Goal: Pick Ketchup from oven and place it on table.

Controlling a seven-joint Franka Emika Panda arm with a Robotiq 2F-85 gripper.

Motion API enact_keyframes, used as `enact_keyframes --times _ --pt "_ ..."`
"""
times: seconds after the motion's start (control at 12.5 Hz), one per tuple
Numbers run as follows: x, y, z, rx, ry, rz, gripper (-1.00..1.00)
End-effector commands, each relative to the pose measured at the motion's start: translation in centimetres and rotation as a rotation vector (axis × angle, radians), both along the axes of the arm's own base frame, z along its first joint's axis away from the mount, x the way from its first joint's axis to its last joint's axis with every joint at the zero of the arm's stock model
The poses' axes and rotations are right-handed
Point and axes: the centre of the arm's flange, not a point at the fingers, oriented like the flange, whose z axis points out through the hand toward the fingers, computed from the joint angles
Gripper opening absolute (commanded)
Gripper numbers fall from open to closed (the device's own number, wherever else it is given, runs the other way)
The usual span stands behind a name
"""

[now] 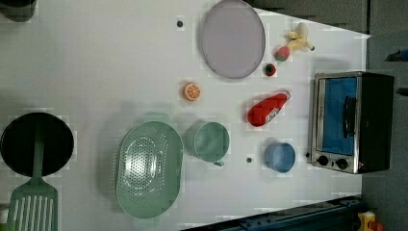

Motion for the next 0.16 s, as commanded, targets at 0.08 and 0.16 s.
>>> enact_keyframes --times 0.08,0.16 --pt "0.16 -2.14 -2.95 -0.012 0.138 -0.033 1.00" --pt "-0.13 -2.43 -2.36 -0.012 0.152 -0.037 1.00"
